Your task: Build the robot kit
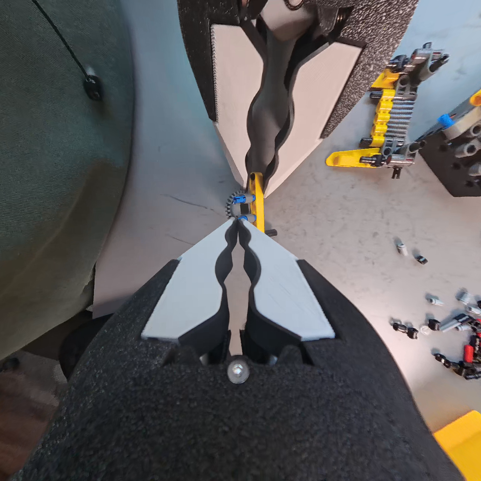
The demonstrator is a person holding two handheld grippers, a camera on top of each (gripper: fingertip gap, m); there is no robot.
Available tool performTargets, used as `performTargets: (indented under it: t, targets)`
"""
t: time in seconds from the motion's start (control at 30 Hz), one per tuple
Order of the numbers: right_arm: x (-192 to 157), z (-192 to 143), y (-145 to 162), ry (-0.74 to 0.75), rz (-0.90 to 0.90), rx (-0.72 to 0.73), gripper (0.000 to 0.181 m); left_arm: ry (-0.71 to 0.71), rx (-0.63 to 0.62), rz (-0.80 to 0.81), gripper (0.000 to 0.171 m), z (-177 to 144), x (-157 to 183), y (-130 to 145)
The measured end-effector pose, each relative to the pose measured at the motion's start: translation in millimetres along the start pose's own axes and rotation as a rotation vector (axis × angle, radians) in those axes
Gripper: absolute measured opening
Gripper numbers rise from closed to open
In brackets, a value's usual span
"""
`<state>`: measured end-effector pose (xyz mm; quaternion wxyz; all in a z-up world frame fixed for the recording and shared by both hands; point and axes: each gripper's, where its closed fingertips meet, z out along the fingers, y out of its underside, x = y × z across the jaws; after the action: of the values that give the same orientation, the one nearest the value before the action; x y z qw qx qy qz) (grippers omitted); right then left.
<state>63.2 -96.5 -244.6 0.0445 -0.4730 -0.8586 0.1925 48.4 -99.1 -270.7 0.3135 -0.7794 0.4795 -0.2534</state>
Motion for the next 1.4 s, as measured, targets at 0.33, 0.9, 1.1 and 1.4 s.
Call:
performTargets:
  t: [0.33,0.9,1.1,1.4]
  targets:
    - [-1.2,5.4,0.5,0.304,0.013,0.175,0.0,-0.032,-0.018,0.038,0.011,1.6,0.1,2.8]
    - [3.7,4.9,0.5,0.376,0.093,0.272,0.0,-0.061,-0.019,0.111,0.012,1.2,-0.4,3.7]
    - [4.7,3.9,0.1,0.383,0.119,0.313,0.0,-0.083,-0.015,0.142,0.011,0.6,-2.8,2.7]
    - [5.1,-11.1,-5.0,0.294,0.18,0.481,0.043,-0.263,0.024,0.477,0.011,-5.9,-8.2,-11.2]
